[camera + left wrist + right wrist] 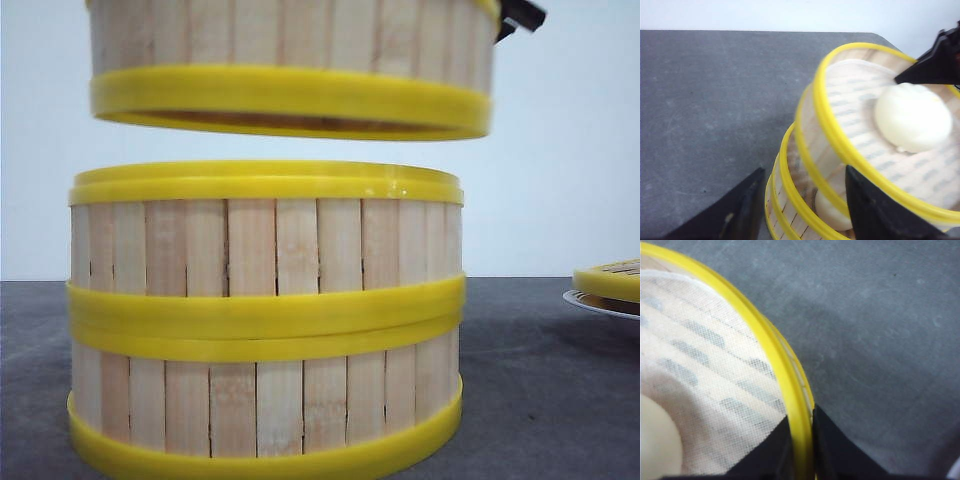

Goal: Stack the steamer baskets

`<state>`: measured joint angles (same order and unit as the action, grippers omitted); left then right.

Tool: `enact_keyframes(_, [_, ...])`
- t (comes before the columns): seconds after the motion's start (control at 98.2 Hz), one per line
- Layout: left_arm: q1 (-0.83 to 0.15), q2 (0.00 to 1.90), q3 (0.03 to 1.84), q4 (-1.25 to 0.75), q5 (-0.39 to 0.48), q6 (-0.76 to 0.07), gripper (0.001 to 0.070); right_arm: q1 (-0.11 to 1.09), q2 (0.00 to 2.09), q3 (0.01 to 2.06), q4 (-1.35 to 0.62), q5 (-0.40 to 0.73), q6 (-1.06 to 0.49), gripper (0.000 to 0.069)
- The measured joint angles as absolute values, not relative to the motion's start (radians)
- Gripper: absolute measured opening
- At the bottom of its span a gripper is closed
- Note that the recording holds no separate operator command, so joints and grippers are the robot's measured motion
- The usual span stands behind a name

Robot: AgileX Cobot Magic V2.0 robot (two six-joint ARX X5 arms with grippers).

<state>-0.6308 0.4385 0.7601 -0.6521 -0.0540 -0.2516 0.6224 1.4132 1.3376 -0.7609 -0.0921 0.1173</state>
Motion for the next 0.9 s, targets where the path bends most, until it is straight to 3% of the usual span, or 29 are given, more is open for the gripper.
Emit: enact_keyframes(0.896, [-0.631,0.439,0.760,-0.654,-0.054,-0.251,0.0300,0.649,1.504,1.337,-0.750,-0.056,0.128,0.0028])
